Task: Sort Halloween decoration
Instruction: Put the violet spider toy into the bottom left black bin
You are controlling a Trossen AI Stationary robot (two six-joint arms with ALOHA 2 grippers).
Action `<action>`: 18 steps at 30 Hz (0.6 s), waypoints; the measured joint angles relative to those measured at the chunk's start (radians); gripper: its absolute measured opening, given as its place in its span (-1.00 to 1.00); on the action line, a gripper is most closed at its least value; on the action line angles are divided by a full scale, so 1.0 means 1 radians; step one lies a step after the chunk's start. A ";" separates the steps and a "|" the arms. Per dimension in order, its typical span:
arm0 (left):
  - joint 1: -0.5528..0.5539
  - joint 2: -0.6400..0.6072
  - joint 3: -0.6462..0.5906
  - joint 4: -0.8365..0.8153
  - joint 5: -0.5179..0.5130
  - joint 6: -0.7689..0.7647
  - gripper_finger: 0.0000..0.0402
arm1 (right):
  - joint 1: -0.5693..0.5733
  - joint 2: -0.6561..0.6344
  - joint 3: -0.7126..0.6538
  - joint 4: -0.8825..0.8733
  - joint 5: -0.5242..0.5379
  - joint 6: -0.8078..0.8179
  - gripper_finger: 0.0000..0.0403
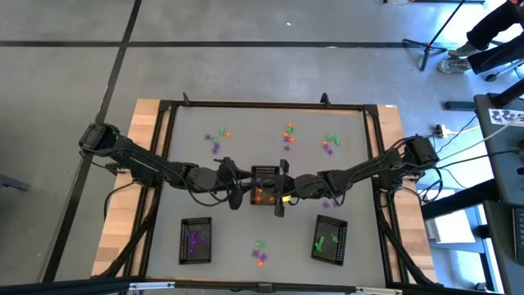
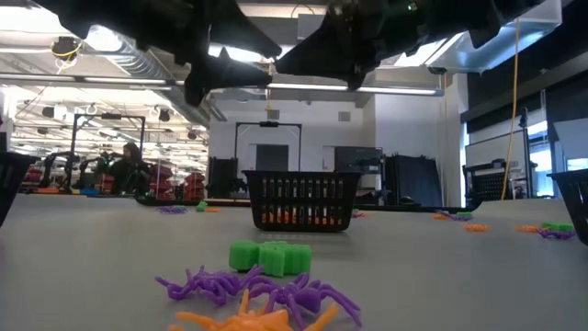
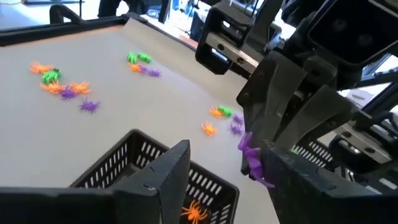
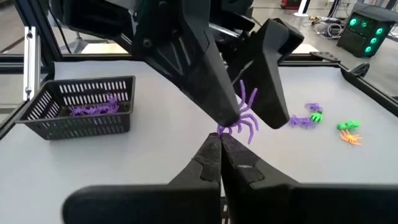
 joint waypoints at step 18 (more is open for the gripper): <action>-0.002 0.000 0.000 -0.016 0.027 0.006 -0.61 | 0.000 0.000 0.000 0.014 -0.001 -0.001 -1.00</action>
